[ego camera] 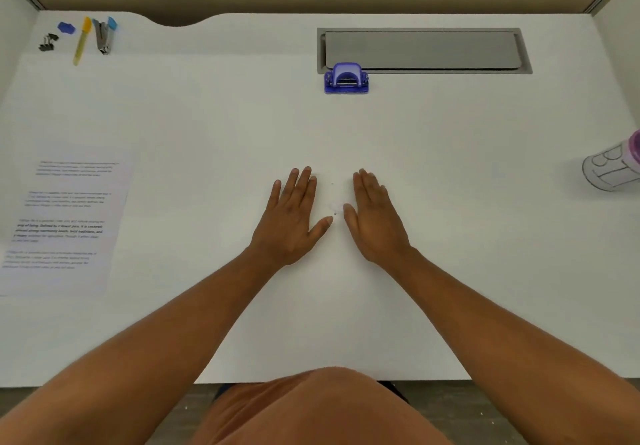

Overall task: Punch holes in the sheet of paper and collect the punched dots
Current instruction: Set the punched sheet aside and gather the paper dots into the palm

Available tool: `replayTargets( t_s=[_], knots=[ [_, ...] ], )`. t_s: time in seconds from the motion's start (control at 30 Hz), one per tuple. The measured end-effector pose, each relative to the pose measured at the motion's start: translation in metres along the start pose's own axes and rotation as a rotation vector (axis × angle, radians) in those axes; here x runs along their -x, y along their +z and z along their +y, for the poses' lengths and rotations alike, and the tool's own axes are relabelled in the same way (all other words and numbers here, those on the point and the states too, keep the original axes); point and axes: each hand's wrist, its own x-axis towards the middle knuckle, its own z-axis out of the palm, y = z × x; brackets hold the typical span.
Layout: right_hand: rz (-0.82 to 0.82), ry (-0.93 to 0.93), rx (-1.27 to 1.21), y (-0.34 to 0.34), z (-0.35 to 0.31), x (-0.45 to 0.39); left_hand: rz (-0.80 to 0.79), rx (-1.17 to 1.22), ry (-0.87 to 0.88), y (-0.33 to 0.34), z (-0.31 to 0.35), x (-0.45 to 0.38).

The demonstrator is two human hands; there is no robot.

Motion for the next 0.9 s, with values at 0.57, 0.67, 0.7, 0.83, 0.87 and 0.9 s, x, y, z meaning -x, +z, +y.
replayTargets(
  t_s=[0.57,0.67,0.7,0.83,0.87,0.9],
  knots=[
    [0.092,-0.009,-0.07,0.001,0.018,0.011,0.031,0.027,0.11,0.007,-0.007,-0.017],
    [-0.004,0.004,0.043,0.004,0.015,-0.005,-0.009,-0.029,0.159,0.008,-0.011,-0.03],
    [-0.018,-0.018,0.062,0.007,0.011,-0.006,-0.013,-0.047,0.177,0.01,-0.01,-0.031],
    [-0.029,-0.079,0.057,0.019,-0.008,0.008,0.007,-0.045,0.252,0.017,-0.003,-0.016],
    [-0.026,-0.087,0.041,0.021,-0.011,0.015,0.008,-0.045,0.271,0.019,-0.001,-0.009],
    [-0.019,-0.094,0.019,0.022,-0.013,0.024,0.008,-0.049,0.287,0.021,0.0,-0.002]
  ],
)
